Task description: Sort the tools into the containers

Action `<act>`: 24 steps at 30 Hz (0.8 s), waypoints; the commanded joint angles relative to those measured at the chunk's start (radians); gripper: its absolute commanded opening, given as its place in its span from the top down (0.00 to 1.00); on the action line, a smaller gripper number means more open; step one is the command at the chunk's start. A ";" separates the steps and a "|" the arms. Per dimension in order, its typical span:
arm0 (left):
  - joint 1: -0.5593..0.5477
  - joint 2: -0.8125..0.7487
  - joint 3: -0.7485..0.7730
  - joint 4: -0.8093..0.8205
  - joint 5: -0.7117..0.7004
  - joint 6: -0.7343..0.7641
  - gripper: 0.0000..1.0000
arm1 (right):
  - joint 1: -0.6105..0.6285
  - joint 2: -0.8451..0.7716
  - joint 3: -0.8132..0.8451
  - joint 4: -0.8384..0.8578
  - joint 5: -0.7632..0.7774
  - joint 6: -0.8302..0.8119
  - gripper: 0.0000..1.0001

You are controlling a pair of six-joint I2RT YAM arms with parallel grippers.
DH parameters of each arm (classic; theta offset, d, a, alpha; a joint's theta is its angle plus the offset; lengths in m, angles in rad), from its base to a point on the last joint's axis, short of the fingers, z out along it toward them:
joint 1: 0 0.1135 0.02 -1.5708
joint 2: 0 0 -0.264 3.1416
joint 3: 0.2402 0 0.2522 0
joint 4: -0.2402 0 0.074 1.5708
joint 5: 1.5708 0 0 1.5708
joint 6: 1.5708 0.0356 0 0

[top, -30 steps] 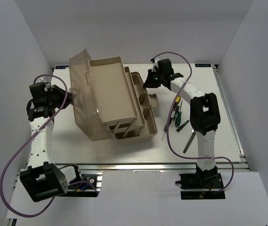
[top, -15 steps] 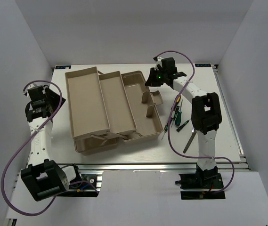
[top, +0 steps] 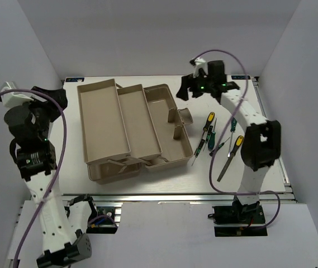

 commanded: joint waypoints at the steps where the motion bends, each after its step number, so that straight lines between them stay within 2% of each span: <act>1: 0.004 -0.009 0.031 0.072 0.233 0.000 0.23 | -0.080 -0.171 -0.054 0.038 0.086 -0.101 0.11; 4: 0.003 -0.015 -0.001 0.138 0.367 -0.026 0.18 | -0.163 -0.172 -0.107 -0.028 0.172 -0.066 0.11; 6: 0.003 -0.016 -0.041 0.197 0.449 -0.065 0.18 | -0.190 -0.139 -0.100 -0.132 0.201 -0.049 0.11; 8: -0.002 -0.016 -0.064 0.235 0.487 -0.089 0.18 | -0.227 -0.106 -0.106 -0.166 0.233 0.000 0.13; 9: -0.020 -0.015 -0.076 0.238 0.497 -0.091 0.18 | -0.238 -0.109 -0.148 -0.148 0.261 0.003 0.20; 10: -0.032 -0.012 -0.079 0.237 0.501 -0.083 0.20 | -0.249 -0.116 -0.166 -0.139 0.282 0.029 0.31; 14: -0.134 -0.001 -0.090 0.220 0.465 -0.065 0.25 | -0.254 -0.108 -0.198 -0.128 0.330 0.071 0.48; 16: -0.242 0.004 -0.113 0.224 0.424 -0.065 0.26 | -0.254 -0.079 -0.196 -0.135 0.325 0.098 0.53; 17: -0.290 0.011 -0.118 0.229 0.357 -0.065 0.27 | -0.252 -0.068 -0.196 -0.135 0.322 0.107 0.54; 18: -0.384 0.014 -0.122 0.229 0.326 -0.065 0.27 | -0.250 -0.060 -0.198 -0.135 0.321 0.118 0.54; 24: -0.595 0.062 -0.115 0.223 0.146 -0.057 0.27 | -0.247 0.001 -0.206 -0.125 0.330 0.153 0.49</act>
